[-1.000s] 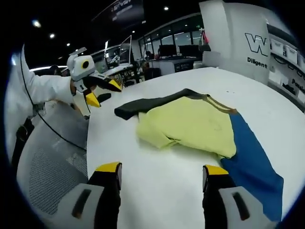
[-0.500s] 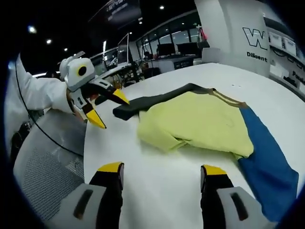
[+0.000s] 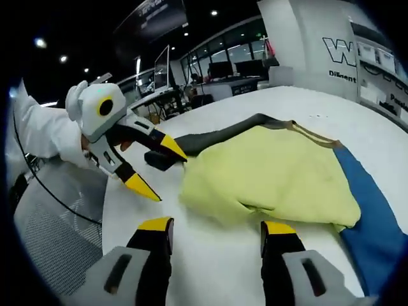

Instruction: Fold the garment on the visible template until the final outline fits inside the template.

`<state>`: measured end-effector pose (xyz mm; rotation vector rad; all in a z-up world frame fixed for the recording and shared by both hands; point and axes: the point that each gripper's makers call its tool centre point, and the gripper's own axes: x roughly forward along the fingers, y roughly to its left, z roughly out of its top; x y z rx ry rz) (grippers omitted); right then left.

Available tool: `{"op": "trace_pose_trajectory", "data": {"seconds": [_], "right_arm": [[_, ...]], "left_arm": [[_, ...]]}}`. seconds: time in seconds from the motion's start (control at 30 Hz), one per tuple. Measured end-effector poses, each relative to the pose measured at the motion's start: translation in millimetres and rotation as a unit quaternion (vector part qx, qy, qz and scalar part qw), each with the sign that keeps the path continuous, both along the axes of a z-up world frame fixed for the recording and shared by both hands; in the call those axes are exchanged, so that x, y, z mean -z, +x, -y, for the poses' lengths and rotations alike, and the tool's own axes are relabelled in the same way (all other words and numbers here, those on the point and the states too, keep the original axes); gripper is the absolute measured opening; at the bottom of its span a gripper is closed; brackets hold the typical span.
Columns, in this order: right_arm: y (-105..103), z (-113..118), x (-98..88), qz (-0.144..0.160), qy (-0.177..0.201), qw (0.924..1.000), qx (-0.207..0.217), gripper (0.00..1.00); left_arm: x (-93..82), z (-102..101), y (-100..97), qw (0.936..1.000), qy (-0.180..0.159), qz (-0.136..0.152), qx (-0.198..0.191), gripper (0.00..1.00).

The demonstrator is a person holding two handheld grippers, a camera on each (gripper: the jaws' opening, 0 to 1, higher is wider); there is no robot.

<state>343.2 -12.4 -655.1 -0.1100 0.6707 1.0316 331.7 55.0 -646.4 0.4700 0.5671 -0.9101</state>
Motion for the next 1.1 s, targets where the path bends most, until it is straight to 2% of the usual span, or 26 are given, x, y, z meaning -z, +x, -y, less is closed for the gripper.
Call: {"op": "trace_pose_trajectory", "data": {"seconds": [0.1,0.23,0.3,0.33,0.4,0.47,0.53,0.83,1.0,1.1], "right_arm": [[4,-7,-1.9,0.002,0.006,1.0000,0.003,0.48],[1,-12,4.5,-0.008,-0.005,0.9999,-0.008,0.32],[0,-13,4.9,-0.002,-0.009,0.9999,-0.014,0.24],[5,-9,4.4,0.022,-0.026,0.9993,-0.016,0.20],[5,-9,3.8,0.018,-0.023,0.9995,-0.012,0.10],[8,-8,-1.6,0.018,-0.009,0.9998,-0.006,0.05],[10,-7,-3.2,0.024,-0.011,0.9996,-0.006,0.00],[12,-7,-14.3,0.037,0.009,0.9993,-0.001,0.00],[13,-11,-27.8,0.008,0.057,0.9982,0.014,0.00],[14,-12,-40.4,-0.005,0.085,0.9962,0.018,0.00]], "left_arm": [[3.4,2,4.4,1.0000,0.002,0.003,0.002,0.35],[6.1,3,6.5,1.0000,-0.003,-0.008,-0.004,0.22],[7.4,3,6.7,1.0000,0.001,-0.007,-0.002,0.19],[7.8,3,6.7,1.0000,0.002,-0.007,-0.002,0.16],[8.8,3,7.2,0.9999,0.003,-0.010,-0.002,0.11],[8.6,0,11.0,0.9998,-0.001,-0.015,-0.013,0.03],[6.0,1,12.5,0.9997,-0.009,-0.017,-0.017,0.00],[-3.9,0,14.9,0.9990,-0.033,-0.016,-0.024,0.00],[-11.7,-2,18.1,0.9986,-0.043,-0.012,-0.028,0.00],[-23.9,-3,20.9,0.9974,-0.064,-0.007,-0.034,0.00]]}}
